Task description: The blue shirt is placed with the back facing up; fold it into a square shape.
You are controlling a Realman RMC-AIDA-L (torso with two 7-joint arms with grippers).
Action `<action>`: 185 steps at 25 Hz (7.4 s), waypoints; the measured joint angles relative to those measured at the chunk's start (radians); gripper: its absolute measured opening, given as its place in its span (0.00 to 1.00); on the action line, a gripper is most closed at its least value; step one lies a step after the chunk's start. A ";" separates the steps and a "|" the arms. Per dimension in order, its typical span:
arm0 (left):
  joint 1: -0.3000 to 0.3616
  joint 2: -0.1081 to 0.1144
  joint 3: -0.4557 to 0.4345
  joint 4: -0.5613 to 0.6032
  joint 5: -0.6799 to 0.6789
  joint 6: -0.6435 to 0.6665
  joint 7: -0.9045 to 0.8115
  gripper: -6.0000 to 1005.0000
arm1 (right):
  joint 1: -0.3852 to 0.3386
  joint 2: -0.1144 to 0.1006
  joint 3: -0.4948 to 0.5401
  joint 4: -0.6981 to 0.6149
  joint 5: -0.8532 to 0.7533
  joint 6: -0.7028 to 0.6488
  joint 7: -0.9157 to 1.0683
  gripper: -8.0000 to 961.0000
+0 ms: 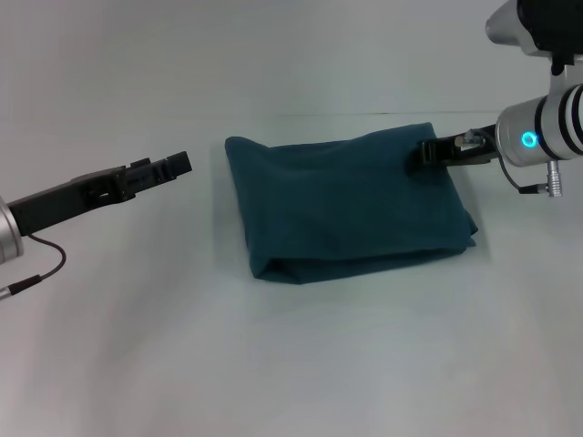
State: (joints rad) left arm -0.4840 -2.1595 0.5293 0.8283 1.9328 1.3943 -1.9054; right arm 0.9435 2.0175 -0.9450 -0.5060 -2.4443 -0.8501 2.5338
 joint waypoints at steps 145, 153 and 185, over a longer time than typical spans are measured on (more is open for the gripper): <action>0.006 0.027 -0.019 0.071 0.258 0.185 -0.356 0.93 | -0.136 -0.193 0.220 -0.158 0.284 -0.461 0.164 0.58; 0.016 -0.005 0.031 -0.095 0.100 0.086 0.248 0.93 | -0.164 -0.191 0.231 -0.153 0.287 -0.466 0.160 0.58; -0.184 -0.003 0.168 -0.342 0.180 -0.296 -0.550 0.86 | -0.167 -0.184 0.247 -0.154 0.289 -0.451 0.168 0.58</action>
State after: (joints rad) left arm -0.6677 -2.1622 0.6977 0.4858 2.1124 1.0984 -2.4550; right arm 0.7767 1.8333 -0.6979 -0.6596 -2.1552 -1.3008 2.7015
